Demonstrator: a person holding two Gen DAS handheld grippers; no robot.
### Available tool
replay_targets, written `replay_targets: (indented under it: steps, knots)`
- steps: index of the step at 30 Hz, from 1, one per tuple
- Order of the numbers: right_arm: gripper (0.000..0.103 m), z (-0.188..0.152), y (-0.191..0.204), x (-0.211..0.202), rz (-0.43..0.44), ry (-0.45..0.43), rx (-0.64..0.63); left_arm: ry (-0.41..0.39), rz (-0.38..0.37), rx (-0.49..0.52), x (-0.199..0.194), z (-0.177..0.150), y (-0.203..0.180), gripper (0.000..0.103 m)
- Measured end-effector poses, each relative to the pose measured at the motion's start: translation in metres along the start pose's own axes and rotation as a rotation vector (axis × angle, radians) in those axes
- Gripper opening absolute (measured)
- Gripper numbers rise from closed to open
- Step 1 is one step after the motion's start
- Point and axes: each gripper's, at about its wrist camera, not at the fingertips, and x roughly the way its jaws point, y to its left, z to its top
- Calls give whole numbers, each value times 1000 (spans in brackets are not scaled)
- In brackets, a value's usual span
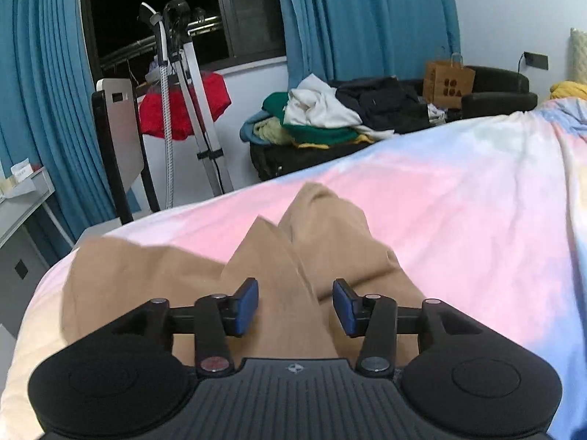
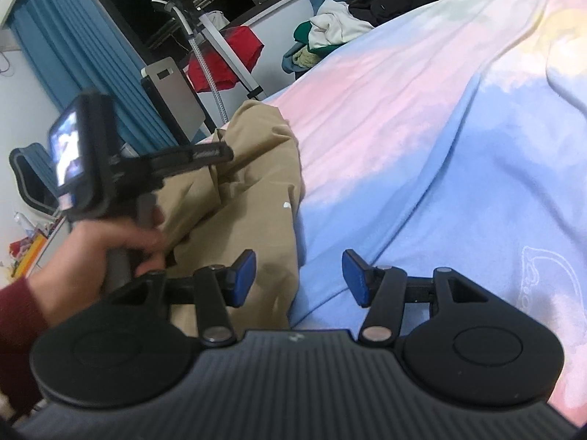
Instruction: Fold clothes
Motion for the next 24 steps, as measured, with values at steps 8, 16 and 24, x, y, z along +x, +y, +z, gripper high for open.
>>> replay_targets:
  steps: [8,16,24]
  knots:
    - [56,1,13,-6,46,-20,-68,103,-66,-371,-128,-57,114,65]
    - [56,0,28,-33,96,9,-113,221,-42,-523,-247,-133,192,71]
    - [56,-19,35,-102,109,41,-120,480,-75,-658,-258,-195,239,68]
